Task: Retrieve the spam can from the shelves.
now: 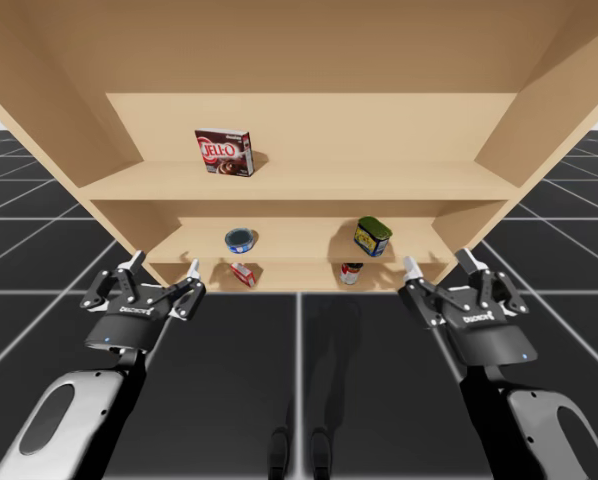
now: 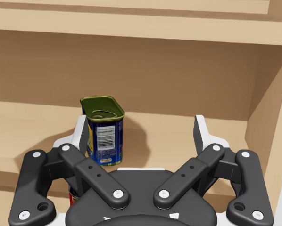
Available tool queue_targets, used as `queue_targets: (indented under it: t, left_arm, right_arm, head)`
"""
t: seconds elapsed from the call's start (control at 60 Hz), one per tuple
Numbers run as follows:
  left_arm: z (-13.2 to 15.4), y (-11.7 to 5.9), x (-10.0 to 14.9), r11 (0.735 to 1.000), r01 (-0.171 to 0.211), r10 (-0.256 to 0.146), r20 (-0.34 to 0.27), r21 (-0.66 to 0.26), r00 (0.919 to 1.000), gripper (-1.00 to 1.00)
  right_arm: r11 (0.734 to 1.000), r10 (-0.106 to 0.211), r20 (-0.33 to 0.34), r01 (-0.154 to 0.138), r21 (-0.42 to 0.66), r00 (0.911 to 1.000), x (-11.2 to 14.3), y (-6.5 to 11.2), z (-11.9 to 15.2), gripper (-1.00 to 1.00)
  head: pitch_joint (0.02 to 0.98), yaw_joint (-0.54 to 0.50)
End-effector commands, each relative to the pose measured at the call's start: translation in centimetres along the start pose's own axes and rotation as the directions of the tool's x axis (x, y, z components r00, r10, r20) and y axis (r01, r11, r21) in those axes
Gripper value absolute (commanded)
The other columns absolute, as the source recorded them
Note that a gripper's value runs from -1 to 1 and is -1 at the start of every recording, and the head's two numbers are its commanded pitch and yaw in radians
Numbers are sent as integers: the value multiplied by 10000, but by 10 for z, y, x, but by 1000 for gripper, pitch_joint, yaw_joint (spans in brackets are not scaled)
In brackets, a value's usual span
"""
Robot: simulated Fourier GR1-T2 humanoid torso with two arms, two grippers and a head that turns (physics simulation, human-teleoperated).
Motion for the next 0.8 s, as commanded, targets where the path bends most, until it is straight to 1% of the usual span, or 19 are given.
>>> queue_targets:
  t: [0.017,0.05,0.117,0.217,0.267,0.3,0.367,0.4,0.483,0.517,0.583,0.633,0.683,0.717,0.75,0.8]
  left_arm:
    - [0,-1,-1,10000,36,-36,-34,-5,10000,-1000]
    - [-1,-1,-2,10000,53,-53,-55,17,10000,-1000]
    - [-1,0,-3,9999,82,-81,-79,76,9999,-1000]
    - [-3,3,-4,9999,46,-44,-143,147,9999,-1000]
    - [-3,3,-4,9999,57,-55,-148,152,9999,-1000]
    - [-3,3,-4,9999,62,-60,-152,152,9999,-1000]
    - [-3,3,-4,9999,85,-83,-161,148,9998,-1000]
    - [-3,3,-5,9998,96,-94,-163,149,9998,-1000]
    - [-3,3,-5,9998,90,-87,-169,165,9998,-1000]
    - [-3,3,-5,9998,91,-88,-173,184,9998,-1000]
    - [-3,4,-5,9998,75,-72,-179,208,9998,-1000]
    - [-3,4,-5,9997,62,-58,-181,222,9998,-1000]
    - [-3,4,-4,9997,61,-57,-179,220,9998,-1000]
    - [-3,4,-5,9997,63,-59,-177,220,9998,-1000]
    - [-3,5,-4,9997,58,-54,-174,219,9998,-1000]
    - [-3,5,-4,9997,57,-54,-169,217,9998,-1000]
  right_arm:
    - [9983,-69,-521,99,581,9986,4,5,-6,-1000]
    - [9980,-9,-618,48,637,9981,4,5,-10,-1000]
    - [9969,-77,-855,143,777,9963,3,5,-16,-1000]
    - [9949,-33,-1129,147,1002,9936,0,8,-27,-1000]
    - [9935,-101,-1199,235,1117,9927,-1,9,-33,-1000]
    - [9927,-82,-1280,235,1187,9917,-2,10,-37,-1000]
    - [9911,-218,-1421,401,1271,9896,-4,11,-44,-1000]
    - [9898,-233,-1497,438,1353,9885,-6,13,-50,-1000]
    - [9897,-151,-1629,379,1378,9865,-10,17,-59,-1000]
    - [9900,-79,-1675,313,1374,9858,-11,19,-62,-1000]
    - [9898,-38,-1803,294,1392,9836,-14,22,-66,-1000]
    - [9890,-65,-1901,345,1440,9817,-16,25,-70,-1000]
    - [9898,26,-2009,262,1404,9796,-19,27,-75,-1000]
    - [9899,-4,-2097,302,1388,9778,-23,29,-80,-1000]
    - [9900,55,-2135,248,1388,9769,-25,30,-82,-1000]
    - [9909,54,-2243,250,1326,9745,-29,31,-87,-1000]
  head:
    - [554,-274]
    - [553,-274]
    - [552,-275]
    - [549,-276]
    - [550,-279]
    - [549,-280]
    - [549,-281]
    - [548,-280]
    - [547,-281]
    - [545,-281]
    - [544,-280]
    - [543,-279]
    - [543,-278]
    - [543,-278]
    - [543,-277]
    - [541,-277]
